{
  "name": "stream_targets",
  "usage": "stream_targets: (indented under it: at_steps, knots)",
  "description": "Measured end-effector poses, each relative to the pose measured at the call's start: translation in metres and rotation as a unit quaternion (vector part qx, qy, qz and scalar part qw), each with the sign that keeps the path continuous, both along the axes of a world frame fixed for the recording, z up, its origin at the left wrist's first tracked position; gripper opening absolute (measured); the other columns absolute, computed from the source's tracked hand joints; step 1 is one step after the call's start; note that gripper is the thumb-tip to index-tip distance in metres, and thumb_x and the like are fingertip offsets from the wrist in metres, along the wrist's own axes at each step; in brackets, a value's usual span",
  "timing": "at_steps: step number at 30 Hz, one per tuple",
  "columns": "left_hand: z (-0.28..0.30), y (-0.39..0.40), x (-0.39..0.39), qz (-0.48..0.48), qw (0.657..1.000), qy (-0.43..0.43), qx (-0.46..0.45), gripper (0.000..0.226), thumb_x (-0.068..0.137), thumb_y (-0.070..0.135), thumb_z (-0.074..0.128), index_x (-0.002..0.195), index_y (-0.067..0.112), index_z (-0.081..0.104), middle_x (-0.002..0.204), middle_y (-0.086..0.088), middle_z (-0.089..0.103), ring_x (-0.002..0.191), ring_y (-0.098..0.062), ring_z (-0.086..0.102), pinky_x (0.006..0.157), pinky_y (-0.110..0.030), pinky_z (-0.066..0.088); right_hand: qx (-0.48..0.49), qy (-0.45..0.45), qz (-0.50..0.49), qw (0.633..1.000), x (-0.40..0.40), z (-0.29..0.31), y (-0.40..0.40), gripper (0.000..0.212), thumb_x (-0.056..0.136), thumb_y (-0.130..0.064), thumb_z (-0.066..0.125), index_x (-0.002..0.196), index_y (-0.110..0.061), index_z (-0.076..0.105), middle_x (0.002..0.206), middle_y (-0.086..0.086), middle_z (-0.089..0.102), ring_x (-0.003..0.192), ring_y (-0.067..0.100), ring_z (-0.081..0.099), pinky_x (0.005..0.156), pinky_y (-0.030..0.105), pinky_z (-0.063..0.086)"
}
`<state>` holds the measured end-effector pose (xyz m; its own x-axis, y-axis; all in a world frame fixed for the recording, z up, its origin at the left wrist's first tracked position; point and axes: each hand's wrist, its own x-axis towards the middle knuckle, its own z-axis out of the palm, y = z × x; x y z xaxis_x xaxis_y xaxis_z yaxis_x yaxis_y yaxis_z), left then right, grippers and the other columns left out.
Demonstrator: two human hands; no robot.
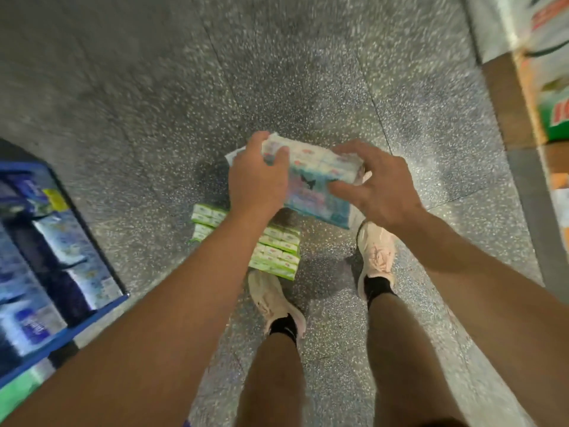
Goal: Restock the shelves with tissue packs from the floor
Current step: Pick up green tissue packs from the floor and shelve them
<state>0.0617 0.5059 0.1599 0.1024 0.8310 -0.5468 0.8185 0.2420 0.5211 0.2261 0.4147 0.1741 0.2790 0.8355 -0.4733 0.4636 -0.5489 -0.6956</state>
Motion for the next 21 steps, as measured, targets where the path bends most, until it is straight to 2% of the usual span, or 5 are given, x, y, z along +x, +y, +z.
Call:
stream_targets:
  at_steps: [4,9,13,17,21]
  knots:
    - [0.109,0.012,-0.036,0.048,0.997,-0.049,0.040,0.037,0.096,0.046,0.051,0.128,0.029,0.054,0.108,0.004,0.060,0.093,-0.014,0.058,0.078,-0.028,0.043,0.066,0.019,-0.004,0.998,-0.031,0.119,0.019,0.049,0.078,-0.037,0.074,0.125,-0.027,0.063,0.106,-0.013,0.064,0.089,0.008,0.060,0.076,0.023,0.046]
    - [0.243,0.000,-0.094,0.109,0.990,-0.080,0.050,0.042,0.092,0.051,0.053,0.127,0.027,0.054,0.107,0.009,0.060,0.095,-0.011,0.057,0.078,-0.028,0.040,0.138,-0.055,-0.039,0.988,-0.097,0.240,0.011,0.054,0.074,-0.045,0.078,0.121,-0.028,0.059,0.073,-0.012,0.061,0.063,0.007,0.060,0.065,0.027,0.049]
    - [0.349,-0.023,-0.136,0.125,0.983,-0.049,0.123,0.044,0.088,0.056,0.056,0.117,0.022,0.057,0.099,0.009,0.058,0.090,-0.012,0.056,0.080,-0.028,0.042,0.198,-0.032,-0.068,0.977,-0.137,0.322,-0.003,0.050,0.072,-0.046,0.080,0.112,-0.031,0.055,0.088,-0.009,0.065,0.074,0.016,0.067,0.073,0.043,0.057]
    - [0.437,-0.067,-0.189,0.180,0.958,-0.011,0.222,0.049,0.084,0.061,0.058,0.115,0.023,0.058,0.108,-0.006,0.066,0.103,-0.028,0.061,0.092,-0.039,0.048,0.278,-0.055,0.058,0.957,-0.183,0.395,-0.021,0.036,0.089,-0.037,0.067,0.120,-0.022,0.058,0.075,-0.010,0.057,0.073,0.024,0.066,0.061,0.033,0.044]
    - [0.516,-0.130,-0.247,0.280,0.918,0.016,0.279,0.056,0.082,0.062,0.060,0.119,0.020,0.059,0.113,-0.010,0.066,0.108,-0.028,0.060,0.094,-0.039,0.048,0.336,-0.015,0.194,0.922,-0.228,0.464,-0.046,0.039,0.093,-0.042,0.060,0.128,-0.027,0.049,0.097,-0.006,0.065,0.088,0.022,0.065,0.074,0.034,0.047]
